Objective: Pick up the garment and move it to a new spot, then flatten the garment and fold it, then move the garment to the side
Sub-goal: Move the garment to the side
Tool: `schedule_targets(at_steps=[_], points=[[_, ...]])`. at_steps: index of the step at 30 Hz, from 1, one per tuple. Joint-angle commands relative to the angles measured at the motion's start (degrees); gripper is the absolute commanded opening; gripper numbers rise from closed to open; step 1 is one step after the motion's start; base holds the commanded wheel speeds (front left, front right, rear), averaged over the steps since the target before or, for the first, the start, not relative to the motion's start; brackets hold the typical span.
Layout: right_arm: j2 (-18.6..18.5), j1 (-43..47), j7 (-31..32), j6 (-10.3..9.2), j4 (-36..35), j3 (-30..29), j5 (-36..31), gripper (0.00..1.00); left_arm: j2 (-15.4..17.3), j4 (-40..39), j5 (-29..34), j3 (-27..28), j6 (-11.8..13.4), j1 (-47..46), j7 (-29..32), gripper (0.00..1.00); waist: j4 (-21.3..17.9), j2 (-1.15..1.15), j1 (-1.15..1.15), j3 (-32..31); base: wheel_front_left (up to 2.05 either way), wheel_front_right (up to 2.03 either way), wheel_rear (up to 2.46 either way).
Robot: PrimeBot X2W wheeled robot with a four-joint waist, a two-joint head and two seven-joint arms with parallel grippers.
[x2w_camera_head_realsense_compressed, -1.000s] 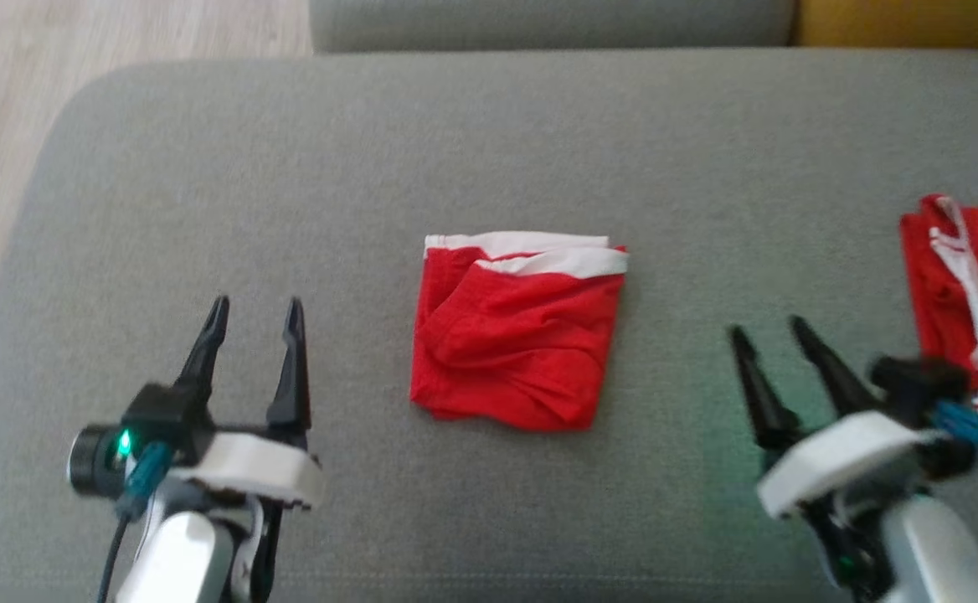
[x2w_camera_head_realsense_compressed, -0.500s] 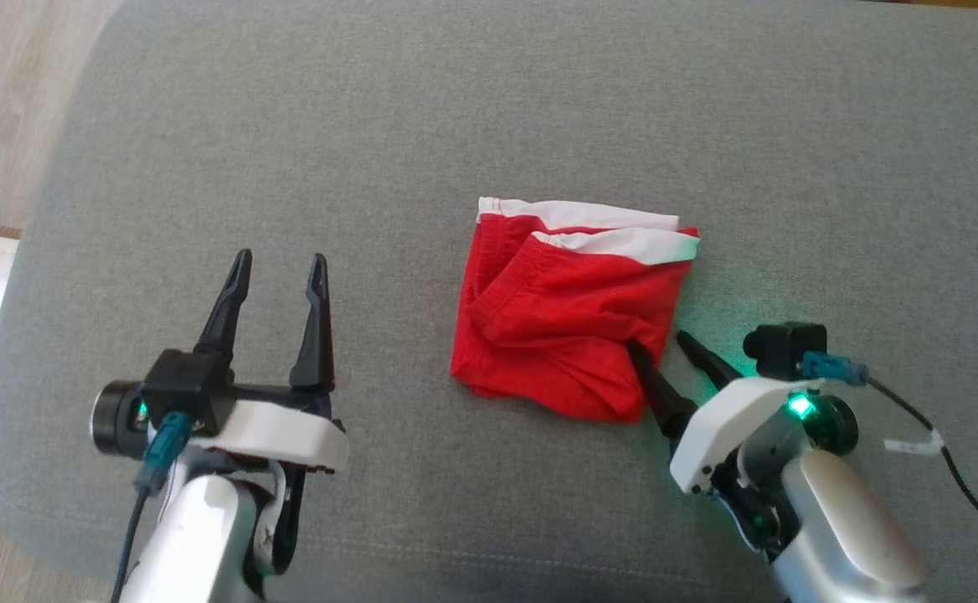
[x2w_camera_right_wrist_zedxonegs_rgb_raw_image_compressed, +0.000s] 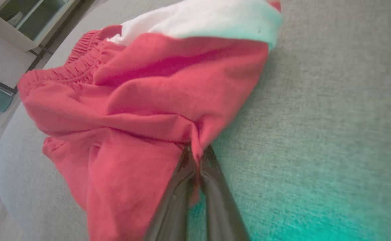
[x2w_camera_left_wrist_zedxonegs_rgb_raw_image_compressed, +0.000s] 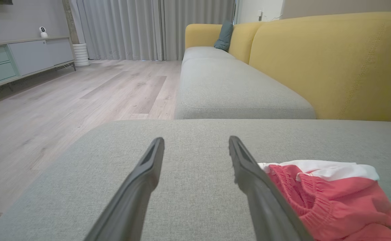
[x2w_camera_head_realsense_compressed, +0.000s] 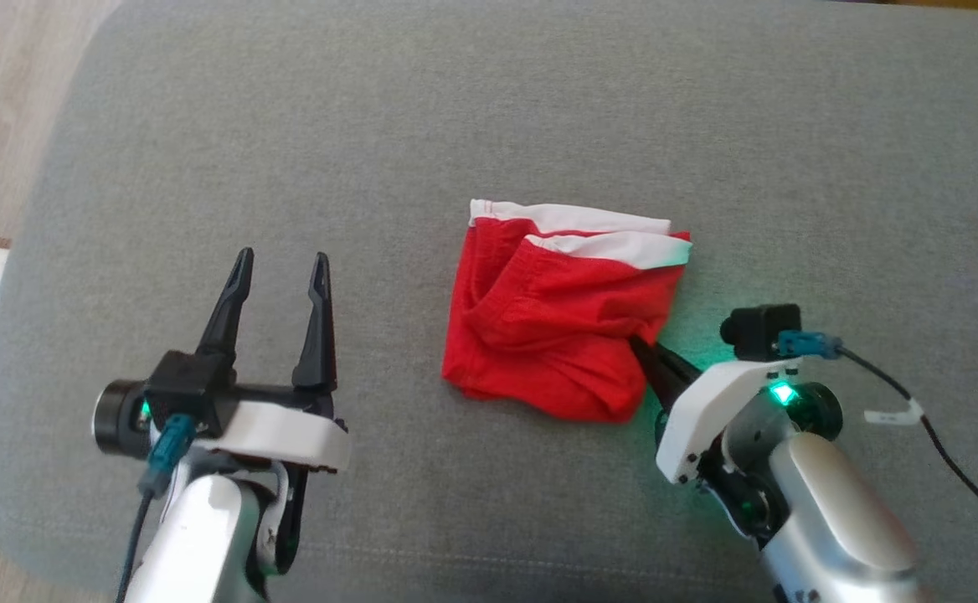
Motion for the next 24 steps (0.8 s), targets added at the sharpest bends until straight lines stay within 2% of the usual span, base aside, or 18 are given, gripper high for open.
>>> schedule_targets(at_steps=[1,4,7,8,15,24], points=[[0.9,0.5,0.7,-0.05,-1.9,1.7,-1.4,0.00,0.6,-1.9,0.8,2.3,-0.3,-2.4,-0.7,1.00,-0.7,0.00,0.00,-0.3,0.00,0.00,0.00],[-0.4,1.5,1.0,-0.05,-4.8,2.2,-3.7,0.00,0.8,-2.2,1.0,2.6,-0.3,-2.1,-0.7,1.00,-2.3,0.00,0.00,-0.5,0.00,0.00,0.00],[-4.5,3.8,2.0,-0.05,-9.3,2.7,-5.4,0.00,1.2,-2.7,1.2,3.1,-0.3,-1.5,-0.7,1.00,-6.0,0.00,0.00,-0.8,0.00,0.00,0.00],[-4.5,3.8,2.0,-0.05,-9.3,2.7,-5.4,0.00,1.2,-2.7,1.2,3.1,-0.3,-1.5,-0.7,1.00,-6.0,0.00,0.00,-0.8,0.00,0.00,0.00],[-11.6,5.1,4.6,-0.05,-15.1,2.0,-5.6,0.00,1.8,-3.8,1.4,3.2,-0.8,-1.2,-0.7,1.00,-13.6,0.00,0.00,0.1,0.00,0.00,0.00],[-17.9,-1.3,4.5,-0.05,-15.9,0.6,-3.8,0.00,2.5,-4.6,2.7,1.3,-2.1,-4.2,-0.2,1.00,-20.0,0.00,0.00,4.6,0.00,0.00,0.00]])
